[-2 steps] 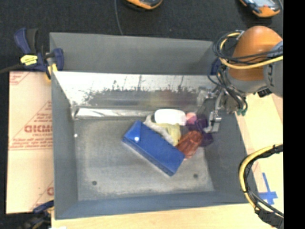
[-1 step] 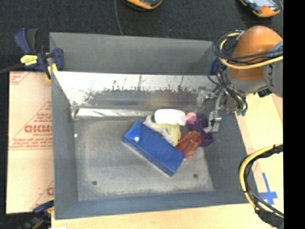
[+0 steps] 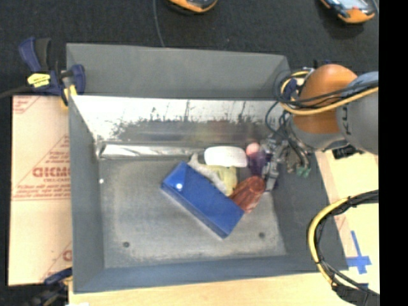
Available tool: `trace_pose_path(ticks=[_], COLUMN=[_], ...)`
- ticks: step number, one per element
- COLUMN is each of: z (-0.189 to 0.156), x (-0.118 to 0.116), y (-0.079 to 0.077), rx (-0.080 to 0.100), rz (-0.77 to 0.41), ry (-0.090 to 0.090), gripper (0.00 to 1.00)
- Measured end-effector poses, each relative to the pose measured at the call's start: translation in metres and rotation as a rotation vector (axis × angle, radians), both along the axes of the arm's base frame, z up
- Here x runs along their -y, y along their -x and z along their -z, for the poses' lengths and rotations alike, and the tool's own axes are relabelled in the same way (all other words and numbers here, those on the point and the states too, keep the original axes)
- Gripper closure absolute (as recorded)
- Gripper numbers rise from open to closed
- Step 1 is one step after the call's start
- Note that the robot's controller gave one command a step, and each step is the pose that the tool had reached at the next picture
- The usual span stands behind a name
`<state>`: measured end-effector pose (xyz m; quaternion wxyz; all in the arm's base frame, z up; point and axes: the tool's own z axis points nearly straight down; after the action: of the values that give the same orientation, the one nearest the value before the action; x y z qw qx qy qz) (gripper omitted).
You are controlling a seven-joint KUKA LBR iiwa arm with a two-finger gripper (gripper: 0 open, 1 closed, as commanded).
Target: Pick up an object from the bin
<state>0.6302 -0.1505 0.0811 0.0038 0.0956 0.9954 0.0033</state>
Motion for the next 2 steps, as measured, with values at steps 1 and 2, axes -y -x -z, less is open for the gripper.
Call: trace_pose_path(ticks=[1,2], z=[-0.001,-0.073], x=[-0.002,-0.012], y=[-0.001,-0.006], rx=[0.005,0.001], rz=[-0.002,0.001], ry=[-0.002,0.001], gripper=[1.00,1.00])
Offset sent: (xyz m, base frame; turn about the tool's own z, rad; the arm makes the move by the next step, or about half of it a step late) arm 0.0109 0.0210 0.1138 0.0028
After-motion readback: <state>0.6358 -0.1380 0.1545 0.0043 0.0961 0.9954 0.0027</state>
